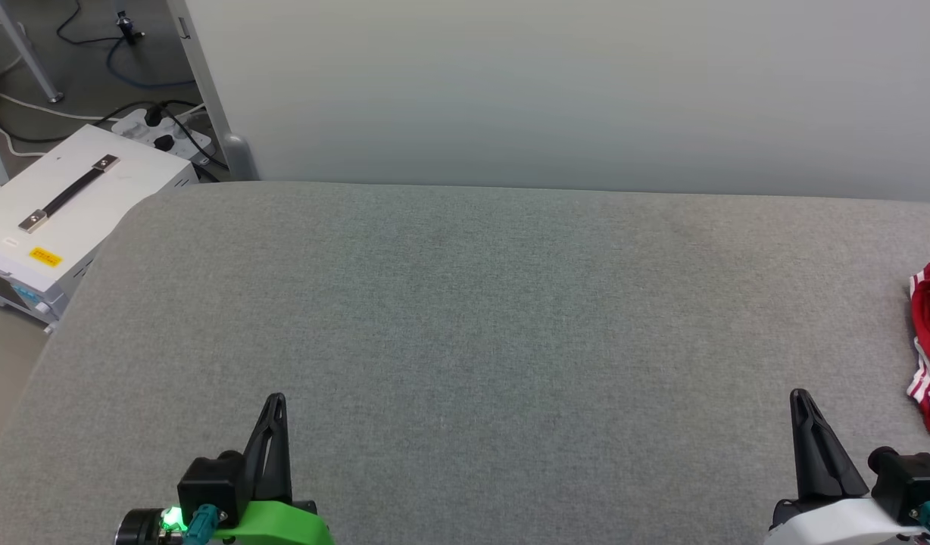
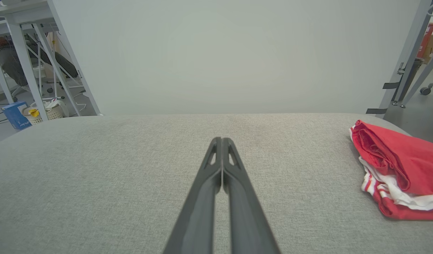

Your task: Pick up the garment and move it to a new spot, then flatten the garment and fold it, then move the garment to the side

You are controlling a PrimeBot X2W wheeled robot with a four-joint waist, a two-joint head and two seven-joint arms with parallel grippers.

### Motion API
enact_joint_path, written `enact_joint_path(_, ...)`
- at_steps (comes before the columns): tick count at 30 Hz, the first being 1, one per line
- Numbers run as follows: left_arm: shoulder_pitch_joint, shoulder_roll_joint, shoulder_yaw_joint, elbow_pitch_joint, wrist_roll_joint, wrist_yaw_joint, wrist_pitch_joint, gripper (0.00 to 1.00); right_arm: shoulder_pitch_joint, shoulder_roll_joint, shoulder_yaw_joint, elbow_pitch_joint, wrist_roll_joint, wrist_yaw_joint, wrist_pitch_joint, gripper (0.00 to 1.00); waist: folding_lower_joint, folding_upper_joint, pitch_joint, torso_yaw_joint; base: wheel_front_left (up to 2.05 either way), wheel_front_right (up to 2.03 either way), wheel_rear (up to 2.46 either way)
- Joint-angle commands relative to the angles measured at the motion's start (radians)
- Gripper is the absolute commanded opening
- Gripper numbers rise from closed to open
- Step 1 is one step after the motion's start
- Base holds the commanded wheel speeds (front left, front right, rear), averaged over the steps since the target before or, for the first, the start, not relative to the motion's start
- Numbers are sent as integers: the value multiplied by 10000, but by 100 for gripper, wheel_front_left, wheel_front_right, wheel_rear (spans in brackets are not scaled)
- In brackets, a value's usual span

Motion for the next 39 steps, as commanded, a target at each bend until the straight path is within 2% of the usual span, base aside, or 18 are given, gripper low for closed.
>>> enact_joint_path(1, -138, -22, 27, -69, 90, 27, 63, 0, -183, 3, 38, -50, -142, -1, 62, 0, 1, 8, 5, -6, 0, 0, 0)
enact_joint_path(39, -447, -65, 155, -335, 383, 96, 828, 0, -598, 13, 301, -151, -597, -4, 831, 0, 1, 24, 152, -169, 0, 0, 0)
